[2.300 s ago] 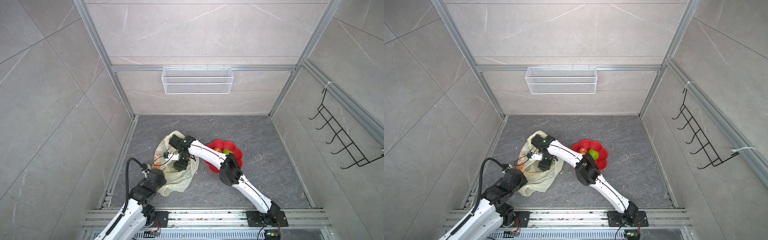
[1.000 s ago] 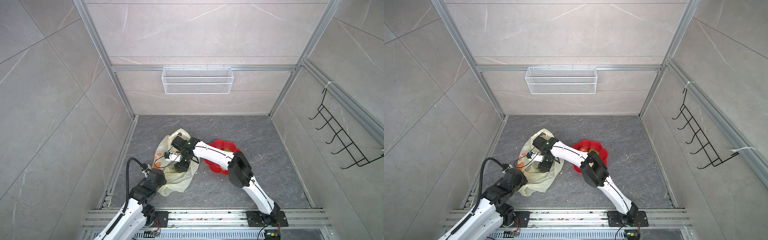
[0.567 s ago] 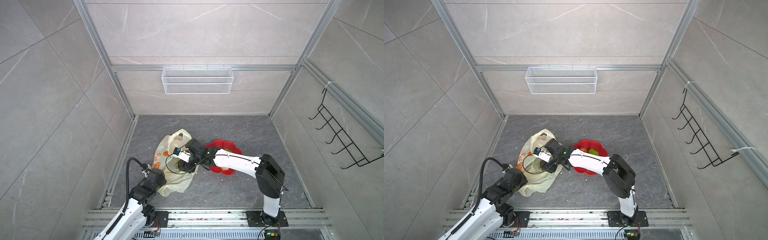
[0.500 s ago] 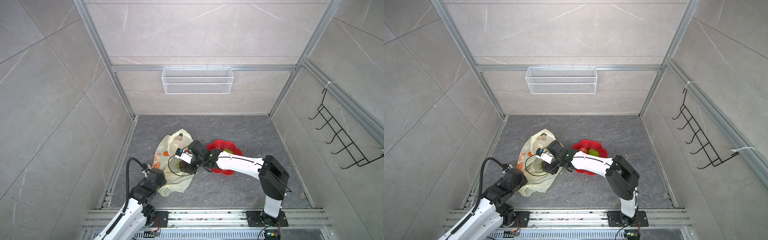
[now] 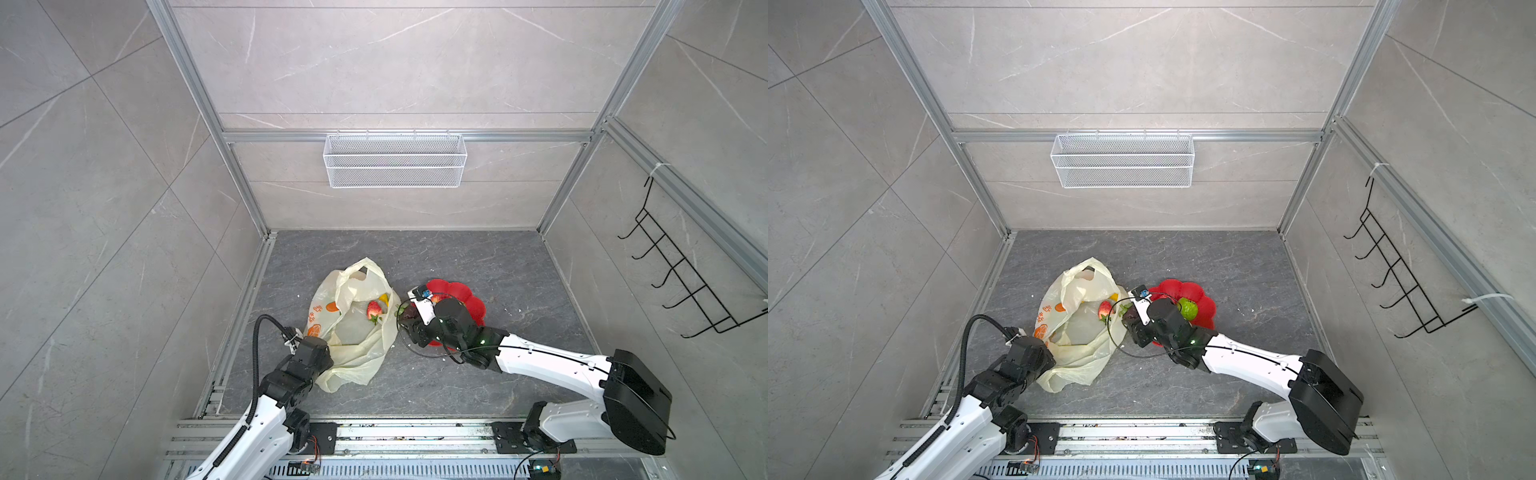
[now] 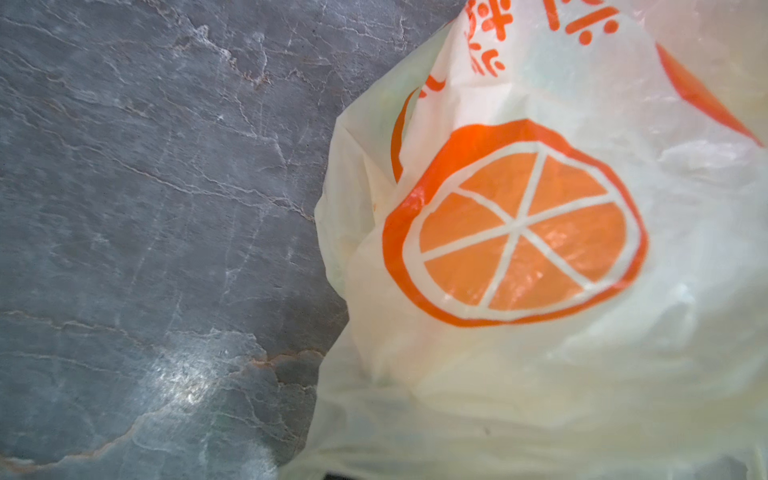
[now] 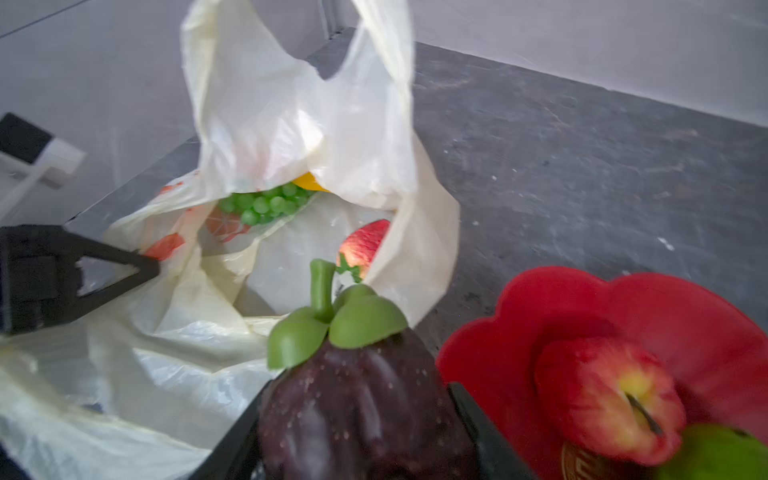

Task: Take the fake fruits out of the plastic bag
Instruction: 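Lower the dark purple fruit into the red bowl and open the right gripper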

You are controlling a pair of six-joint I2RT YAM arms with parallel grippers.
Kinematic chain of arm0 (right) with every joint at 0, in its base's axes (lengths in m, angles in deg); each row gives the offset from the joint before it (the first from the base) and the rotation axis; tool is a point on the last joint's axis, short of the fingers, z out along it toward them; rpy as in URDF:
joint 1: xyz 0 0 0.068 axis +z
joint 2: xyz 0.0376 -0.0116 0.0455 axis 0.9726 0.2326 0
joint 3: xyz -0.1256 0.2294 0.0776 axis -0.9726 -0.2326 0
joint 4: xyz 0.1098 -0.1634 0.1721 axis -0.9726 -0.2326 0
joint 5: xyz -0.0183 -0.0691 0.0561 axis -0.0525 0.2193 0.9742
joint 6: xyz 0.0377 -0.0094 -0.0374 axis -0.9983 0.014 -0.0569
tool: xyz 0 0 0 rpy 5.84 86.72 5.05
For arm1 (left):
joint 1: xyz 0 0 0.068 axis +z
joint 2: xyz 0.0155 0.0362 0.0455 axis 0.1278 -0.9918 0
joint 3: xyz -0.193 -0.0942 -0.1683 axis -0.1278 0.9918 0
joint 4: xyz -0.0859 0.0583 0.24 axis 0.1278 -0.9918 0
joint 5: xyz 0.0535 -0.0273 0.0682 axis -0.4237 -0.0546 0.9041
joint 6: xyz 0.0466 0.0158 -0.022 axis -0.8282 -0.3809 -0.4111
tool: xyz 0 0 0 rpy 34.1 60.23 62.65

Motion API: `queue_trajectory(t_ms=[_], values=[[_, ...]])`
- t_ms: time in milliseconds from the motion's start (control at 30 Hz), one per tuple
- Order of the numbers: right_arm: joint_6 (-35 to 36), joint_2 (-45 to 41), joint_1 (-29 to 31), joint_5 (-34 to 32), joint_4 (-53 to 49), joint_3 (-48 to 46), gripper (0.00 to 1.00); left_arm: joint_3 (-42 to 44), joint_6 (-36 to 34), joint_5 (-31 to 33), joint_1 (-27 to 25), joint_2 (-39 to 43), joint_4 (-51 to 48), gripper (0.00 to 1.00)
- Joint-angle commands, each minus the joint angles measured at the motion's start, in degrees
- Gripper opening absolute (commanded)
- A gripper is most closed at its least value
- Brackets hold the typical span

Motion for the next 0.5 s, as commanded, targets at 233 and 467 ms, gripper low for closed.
queue_trajectory(t_ms=[233, 467], values=[[-23.4, 5.8, 3.1, -26.2, -8.0, 2.2, 0.58, -0.3, -1.0, -0.5, 0.4, -0.3, 1.1, 0.00], [-32.9, 11.7, 3.1, -30.4, -16.0, 6.9, 0.59, -0.2, -1.1, -0.4, 0.3, 0.2, 1.0, 0.00]])
